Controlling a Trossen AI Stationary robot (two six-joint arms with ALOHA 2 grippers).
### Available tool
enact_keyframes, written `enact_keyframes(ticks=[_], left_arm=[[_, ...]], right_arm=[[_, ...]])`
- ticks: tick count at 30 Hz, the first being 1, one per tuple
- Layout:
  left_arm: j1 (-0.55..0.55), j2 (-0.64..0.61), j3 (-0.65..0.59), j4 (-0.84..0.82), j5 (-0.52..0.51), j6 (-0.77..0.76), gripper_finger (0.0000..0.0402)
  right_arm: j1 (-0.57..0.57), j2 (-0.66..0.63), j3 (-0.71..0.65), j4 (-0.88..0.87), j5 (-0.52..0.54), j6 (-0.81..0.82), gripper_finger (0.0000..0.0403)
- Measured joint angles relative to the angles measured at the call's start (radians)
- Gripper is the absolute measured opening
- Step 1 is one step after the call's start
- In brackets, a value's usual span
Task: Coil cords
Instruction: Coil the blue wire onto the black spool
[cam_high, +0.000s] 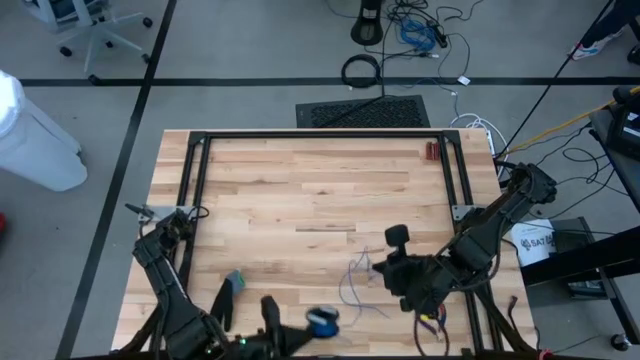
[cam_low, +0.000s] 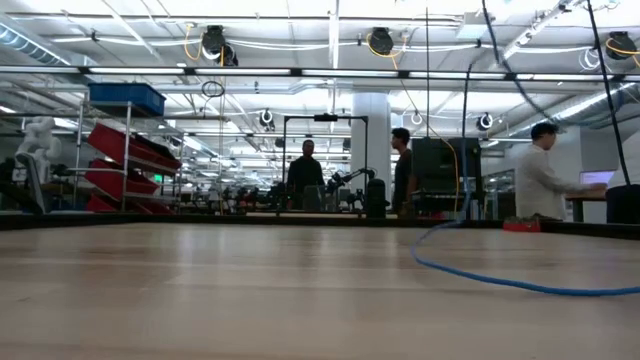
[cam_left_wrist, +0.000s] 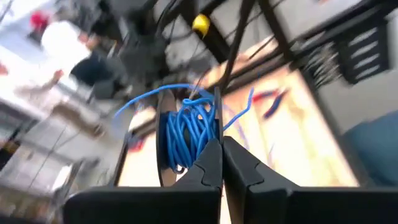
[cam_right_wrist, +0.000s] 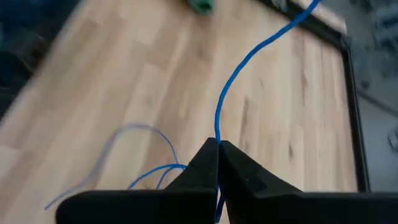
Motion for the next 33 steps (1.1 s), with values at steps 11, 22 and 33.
enact_keyframes(ticks=[11,22,33], left_arm=[[0.073,-0.002,0.009,-0.205,0.156,-0.3,0.0],[0.093,-0.002,0.01,-0.206,0.177,-0.308,0.0],[0.094,-0.003,0.01,-0.205,0.169,-0.301,0.0]], right_arm=[[0.011,-0.001,0.0,-0.05,-0.091,0.108,0.0071],[0.015,-0.002,-0.11,0.297,-0.17,0.025,0.0132],[-0.014,0.003,-0.487,0.836,-0.235,0.005,0.0146]])
